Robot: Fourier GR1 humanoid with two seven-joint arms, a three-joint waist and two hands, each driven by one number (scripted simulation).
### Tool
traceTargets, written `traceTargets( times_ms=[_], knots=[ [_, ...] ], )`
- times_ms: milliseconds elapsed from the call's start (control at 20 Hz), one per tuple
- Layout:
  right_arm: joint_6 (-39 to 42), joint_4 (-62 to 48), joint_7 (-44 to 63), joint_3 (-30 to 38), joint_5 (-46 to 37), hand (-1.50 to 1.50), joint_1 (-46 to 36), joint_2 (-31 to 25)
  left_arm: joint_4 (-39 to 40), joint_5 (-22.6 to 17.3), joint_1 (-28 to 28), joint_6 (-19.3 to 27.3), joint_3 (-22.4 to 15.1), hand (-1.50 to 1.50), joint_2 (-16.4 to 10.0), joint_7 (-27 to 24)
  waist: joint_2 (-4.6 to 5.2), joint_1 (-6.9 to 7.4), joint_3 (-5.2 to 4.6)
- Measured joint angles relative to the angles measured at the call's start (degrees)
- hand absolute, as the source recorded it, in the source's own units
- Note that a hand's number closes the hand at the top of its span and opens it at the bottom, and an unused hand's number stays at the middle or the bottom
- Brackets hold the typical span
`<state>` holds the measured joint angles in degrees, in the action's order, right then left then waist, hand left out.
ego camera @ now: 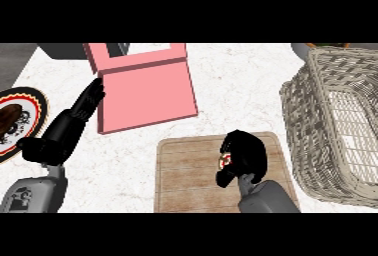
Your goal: Pick the cupcake from the cutting board and place it in the basket
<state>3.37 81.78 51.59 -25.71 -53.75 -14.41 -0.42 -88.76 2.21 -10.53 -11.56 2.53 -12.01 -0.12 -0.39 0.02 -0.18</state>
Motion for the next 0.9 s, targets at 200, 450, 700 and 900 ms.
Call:
traceTargets(
  times_ms=[200, 450, 700, 900],
  knots=[
    [1.83, 3.86, -4.63, -5.11, -1.71, 1.50, 3.36, -3.04, -0.34, 0.63, 1.51, 0.07, 0.17, 0.00, -0.13, -1.11, -0.26, -0.26, -0.03],
    [1.08, 13.70, -16.04, -17.22, -4.02, 1.50, 13.95, -12.06, -0.04, 0.46, 1.22, 0.55, 0.73, 0.00, 0.02, -0.41, -0.77, -1.59, 0.05],
    [-5.87, 25.99, -22.44, -23.47, -8.08, 1.50, 26.58, -24.47, -2.01, 0.87, 2.21, 0.92, 0.07, 0.00, 0.55, 0.74, -0.38, -1.52, 0.15],
    [-12.16, 35.42, -26.03, -24.85, -6.17, 1.50, 35.53, -31.07, -3.36, 0.57, 2.81, 0.71, 0.11, 0.00, 0.59, 1.39, -0.08, -1.38, 0.19]
  ],
)
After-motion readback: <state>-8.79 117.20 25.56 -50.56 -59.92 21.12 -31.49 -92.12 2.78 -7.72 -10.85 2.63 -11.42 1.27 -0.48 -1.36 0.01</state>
